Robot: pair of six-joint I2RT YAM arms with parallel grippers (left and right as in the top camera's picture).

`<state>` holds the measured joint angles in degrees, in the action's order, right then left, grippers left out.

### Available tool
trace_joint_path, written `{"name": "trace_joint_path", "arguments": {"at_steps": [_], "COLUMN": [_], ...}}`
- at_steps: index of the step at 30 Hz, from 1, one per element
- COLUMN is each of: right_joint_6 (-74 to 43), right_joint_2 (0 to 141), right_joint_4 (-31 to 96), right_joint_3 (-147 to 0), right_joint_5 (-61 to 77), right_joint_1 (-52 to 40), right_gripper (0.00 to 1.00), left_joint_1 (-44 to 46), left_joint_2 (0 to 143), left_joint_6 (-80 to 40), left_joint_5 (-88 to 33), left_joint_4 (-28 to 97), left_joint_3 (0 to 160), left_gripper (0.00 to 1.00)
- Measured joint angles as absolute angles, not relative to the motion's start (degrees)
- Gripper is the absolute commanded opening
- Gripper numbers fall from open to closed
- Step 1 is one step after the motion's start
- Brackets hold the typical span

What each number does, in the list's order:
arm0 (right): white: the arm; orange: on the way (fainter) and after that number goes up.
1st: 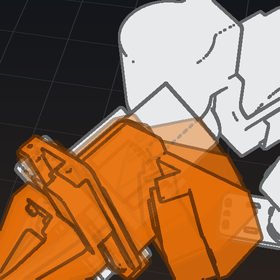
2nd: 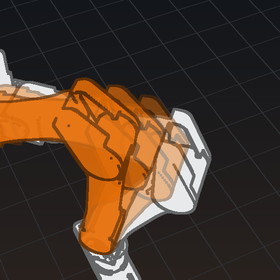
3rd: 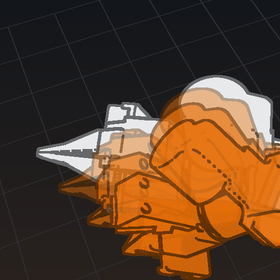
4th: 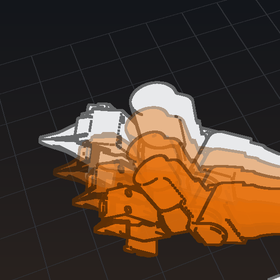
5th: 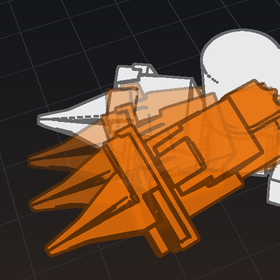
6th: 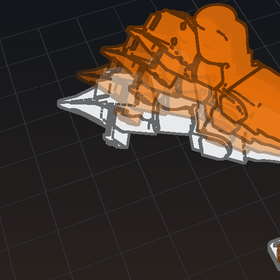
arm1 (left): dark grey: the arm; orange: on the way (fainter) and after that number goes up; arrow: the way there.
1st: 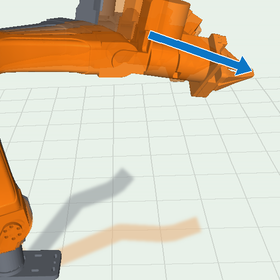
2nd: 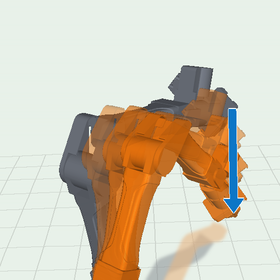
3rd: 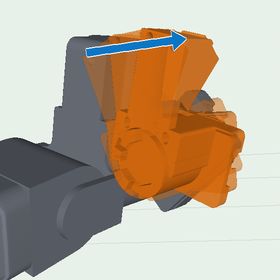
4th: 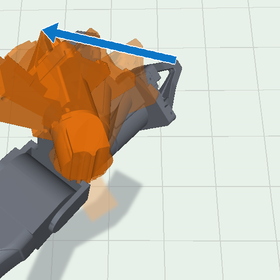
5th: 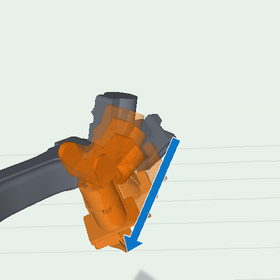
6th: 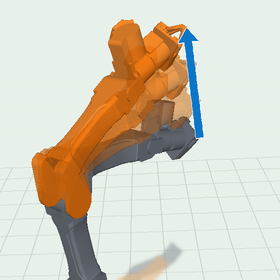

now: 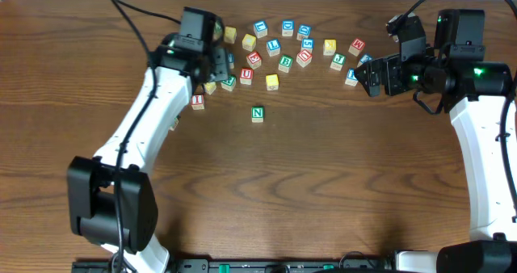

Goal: Spell out NEURIPS

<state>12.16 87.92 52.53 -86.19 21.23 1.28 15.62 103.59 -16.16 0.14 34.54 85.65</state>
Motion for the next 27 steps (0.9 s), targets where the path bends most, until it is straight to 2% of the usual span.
{"name": "trace_joint_path", "arguments": {"at_steps": [7,13,17,27], "right_joint_6": [12.2,12.1,12.1,12.1], "right_joint_2": [87.9,87.9,87.9,87.9], "right_joint_4": [52.5,52.6,52.5,52.5], "right_joint_3": [-86.2,-86.2,-86.2,-86.2], "right_joint_5": [21.2,21.2,21.3,21.3], "right_joint_1": [1.3,1.3,1.3,1.3], "right_gripper": [0.99,0.99,0.99,0.99], "left_joint_1": [19.0,19.2,19.2,19.2], "left_joint_2": [106.9,119.5,126.7,135.6], "left_joint_6": [-15.4,-10.0,-4.0,15.2], "left_joint_5": [-0.4,-1.6,-1.7,-1.8], "left_joint_4": [35.8,49.6,54.4,51.9], "left_joint_3": [89.4,112.9,124.9,126.7], "left_gripper": [0.74,0.76,0.76,0.76]}}
